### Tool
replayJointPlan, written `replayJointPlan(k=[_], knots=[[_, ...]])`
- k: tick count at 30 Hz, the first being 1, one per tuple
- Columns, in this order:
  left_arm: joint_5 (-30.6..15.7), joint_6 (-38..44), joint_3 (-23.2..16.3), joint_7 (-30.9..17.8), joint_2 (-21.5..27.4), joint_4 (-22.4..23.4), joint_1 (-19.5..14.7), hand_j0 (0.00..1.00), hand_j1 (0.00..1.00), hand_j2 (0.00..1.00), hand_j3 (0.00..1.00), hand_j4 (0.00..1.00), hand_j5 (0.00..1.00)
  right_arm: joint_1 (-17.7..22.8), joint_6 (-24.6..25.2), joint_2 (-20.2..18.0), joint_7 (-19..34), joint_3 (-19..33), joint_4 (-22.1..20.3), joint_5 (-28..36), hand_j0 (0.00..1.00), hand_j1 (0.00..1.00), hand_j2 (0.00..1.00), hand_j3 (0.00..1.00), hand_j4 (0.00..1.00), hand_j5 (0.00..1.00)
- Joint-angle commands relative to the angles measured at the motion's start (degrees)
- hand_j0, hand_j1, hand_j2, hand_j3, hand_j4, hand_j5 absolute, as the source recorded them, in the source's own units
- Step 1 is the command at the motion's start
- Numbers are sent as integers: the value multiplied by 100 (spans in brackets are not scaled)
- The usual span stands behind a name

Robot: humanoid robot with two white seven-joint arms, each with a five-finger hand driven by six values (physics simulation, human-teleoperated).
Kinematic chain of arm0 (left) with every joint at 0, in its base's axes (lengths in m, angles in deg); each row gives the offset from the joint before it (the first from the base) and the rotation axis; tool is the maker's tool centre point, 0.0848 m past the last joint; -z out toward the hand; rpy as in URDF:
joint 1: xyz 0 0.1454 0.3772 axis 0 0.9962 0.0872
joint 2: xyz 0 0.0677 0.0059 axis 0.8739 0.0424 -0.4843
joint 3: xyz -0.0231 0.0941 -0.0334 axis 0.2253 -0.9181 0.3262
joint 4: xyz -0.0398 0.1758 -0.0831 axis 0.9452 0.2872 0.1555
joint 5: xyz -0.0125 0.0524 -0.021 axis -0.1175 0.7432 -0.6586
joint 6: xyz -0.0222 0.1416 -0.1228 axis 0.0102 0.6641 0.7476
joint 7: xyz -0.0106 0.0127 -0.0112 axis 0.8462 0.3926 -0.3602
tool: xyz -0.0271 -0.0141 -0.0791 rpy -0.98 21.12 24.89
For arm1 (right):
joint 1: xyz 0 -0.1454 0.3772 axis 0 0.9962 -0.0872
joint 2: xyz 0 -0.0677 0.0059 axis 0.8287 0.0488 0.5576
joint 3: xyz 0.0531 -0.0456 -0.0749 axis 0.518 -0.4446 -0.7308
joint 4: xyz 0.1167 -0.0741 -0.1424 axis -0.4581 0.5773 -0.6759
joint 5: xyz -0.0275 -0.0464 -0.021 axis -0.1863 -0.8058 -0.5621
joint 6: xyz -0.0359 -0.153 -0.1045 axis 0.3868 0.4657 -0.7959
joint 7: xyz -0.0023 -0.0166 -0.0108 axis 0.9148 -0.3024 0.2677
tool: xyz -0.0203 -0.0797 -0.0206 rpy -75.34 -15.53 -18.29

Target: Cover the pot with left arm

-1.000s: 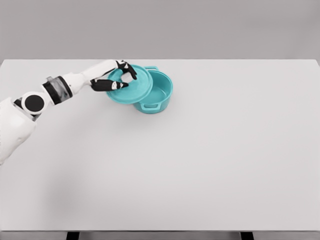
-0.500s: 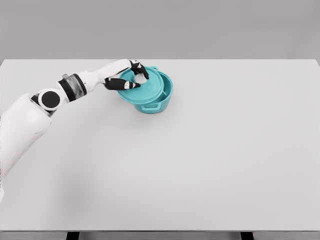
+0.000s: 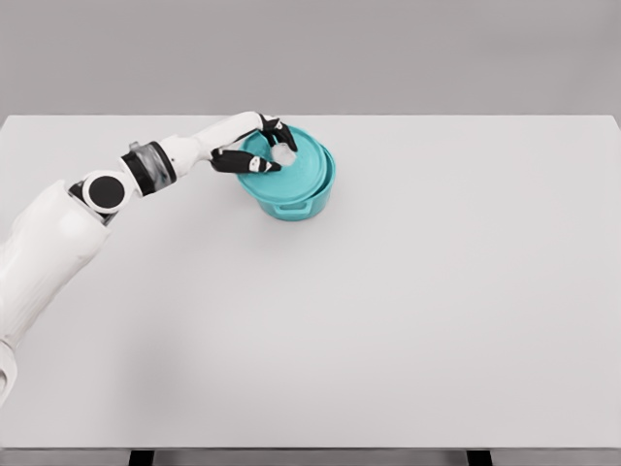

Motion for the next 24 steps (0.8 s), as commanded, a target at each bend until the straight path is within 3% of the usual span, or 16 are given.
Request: replayJointPlan(k=[1,24], knots=[[-32,-4,4,21,-56,3,0,48,48,48,48,48,48,0,-3,0,2,1,0,-2,100,100,100,100,100,100],[-41,-30,-23,21,-320,460,-105,50,50,50,50,50,50,-9,-3,0,2,1,0,-2,100,100,100,100,100,100]])
